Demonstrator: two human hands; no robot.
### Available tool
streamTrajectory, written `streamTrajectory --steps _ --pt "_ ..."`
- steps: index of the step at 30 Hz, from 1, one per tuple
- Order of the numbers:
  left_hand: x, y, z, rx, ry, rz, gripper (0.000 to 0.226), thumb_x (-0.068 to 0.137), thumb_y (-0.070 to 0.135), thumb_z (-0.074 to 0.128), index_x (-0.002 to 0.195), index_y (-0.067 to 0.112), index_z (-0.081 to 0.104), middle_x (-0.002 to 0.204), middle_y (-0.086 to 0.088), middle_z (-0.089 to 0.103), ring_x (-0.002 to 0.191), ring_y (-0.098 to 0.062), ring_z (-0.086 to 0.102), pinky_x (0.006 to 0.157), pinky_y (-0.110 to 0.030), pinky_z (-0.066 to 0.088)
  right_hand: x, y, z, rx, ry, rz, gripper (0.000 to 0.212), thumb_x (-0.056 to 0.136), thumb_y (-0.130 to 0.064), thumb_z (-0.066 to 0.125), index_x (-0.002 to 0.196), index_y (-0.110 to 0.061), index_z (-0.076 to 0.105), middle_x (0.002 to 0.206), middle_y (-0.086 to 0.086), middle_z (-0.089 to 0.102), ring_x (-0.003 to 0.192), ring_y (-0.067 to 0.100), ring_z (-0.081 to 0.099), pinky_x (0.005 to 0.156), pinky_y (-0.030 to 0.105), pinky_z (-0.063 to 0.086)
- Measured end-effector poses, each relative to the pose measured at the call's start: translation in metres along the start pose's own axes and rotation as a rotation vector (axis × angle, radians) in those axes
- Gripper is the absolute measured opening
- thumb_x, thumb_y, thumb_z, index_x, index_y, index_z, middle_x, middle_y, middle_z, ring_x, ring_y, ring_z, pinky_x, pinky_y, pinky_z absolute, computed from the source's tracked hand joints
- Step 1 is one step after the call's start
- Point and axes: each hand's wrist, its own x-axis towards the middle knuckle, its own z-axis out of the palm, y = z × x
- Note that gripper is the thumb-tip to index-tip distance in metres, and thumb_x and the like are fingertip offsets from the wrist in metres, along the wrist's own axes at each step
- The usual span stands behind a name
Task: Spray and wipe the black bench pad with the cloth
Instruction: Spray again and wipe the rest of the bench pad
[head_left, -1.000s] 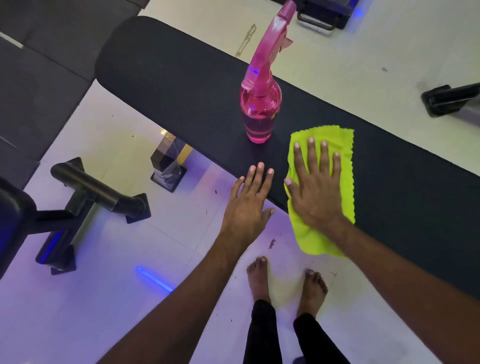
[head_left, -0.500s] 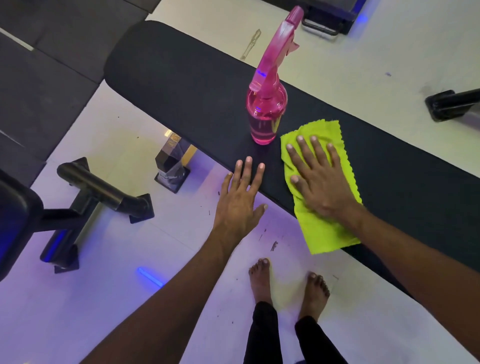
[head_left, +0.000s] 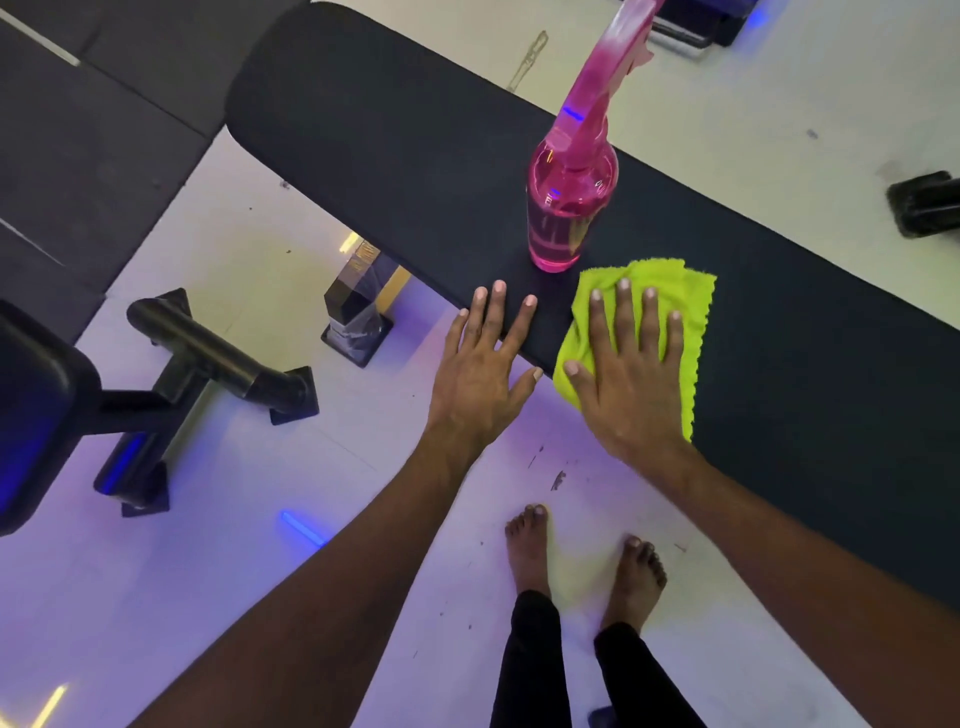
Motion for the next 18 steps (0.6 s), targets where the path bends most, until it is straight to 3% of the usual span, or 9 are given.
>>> streamTrajectory --steps 3,8,11,15,18 --pt "0.000 0.001 0.000 -0.014 0.011 -0.005 0.079 0.103 0.053 0.043 0.168 0.029 0.005 0.176 -0.008 -0.001 0.164 -0.029 -0.001 0.130 -0.044 0.008 0.018 0.015 -0.004 0.061 0.048 0.088 0.072 0.108 -0.054 0.026 0.168 -0.018 0.009 0.177 0.009 0.009 0.164 0.035 0.009 0.131 0.059 0.011" --pt "-0.001 0.003 -0.001 0.011 -0.004 -0.022 0.085 0.101 0.055 0.049 0.168 0.030 0.002 0.176 -0.008 -0.004 0.164 -0.029 -0.003 0.130 -0.046 0.009 -0.020 -0.018 -0.004 0.073 0.078 0.480 0.075 0.106 -0.050 0.030 0.168 -0.013 0.008 0.176 0.017 0.008 0.163 0.041 0.008 0.130 0.063 0.011" --pt "0.000 0.007 0.004 0.011 0.000 -0.053 0.088 0.100 0.057 0.050 0.167 0.031 -0.001 0.176 -0.008 -0.008 0.164 -0.028 -0.006 0.130 -0.045 0.008 -0.017 -0.037 -0.001 0.055 0.022 0.380 0.077 0.105 -0.050 0.030 0.168 -0.011 0.005 0.175 0.020 0.006 0.161 0.047 0.007 0.129 0.066 0.010" --pt "-0.001 0.005 0.009 -0.004 0.040 -0.047 0.087 0.100 0.060 0.048 0.167 0.030 0.002 0.176 -0.008 -0.005 0.164 -0.029 -0.003 0.130 -0.044 0.010 0.020 0.006 -0.003 0.036 0.033 0.117 0.074 0.107 -0.054 0.027 0.168 -0.016 0.009 0.177 0.013 0.009 0.163 0.039 0.008 0.130 0.062 0.010" --pt "-0.001 0.003 0.008 -0.016 0.043 -0.027 0.085 0.099 0.061 0.045 0.168 0.029 0.005 0.177 -0.008 -0.003 0.164 -0.030 0.000 0.130 -0.045 0.012 0.029 0.043 -0.010 0.081 0.051 0.158 0.072 0.107 -0.054 0.028 0.168 -0.020 0.012 0.177 0.007 0.011 0.164 0.033 0.009 0.131 0.058 0.010"
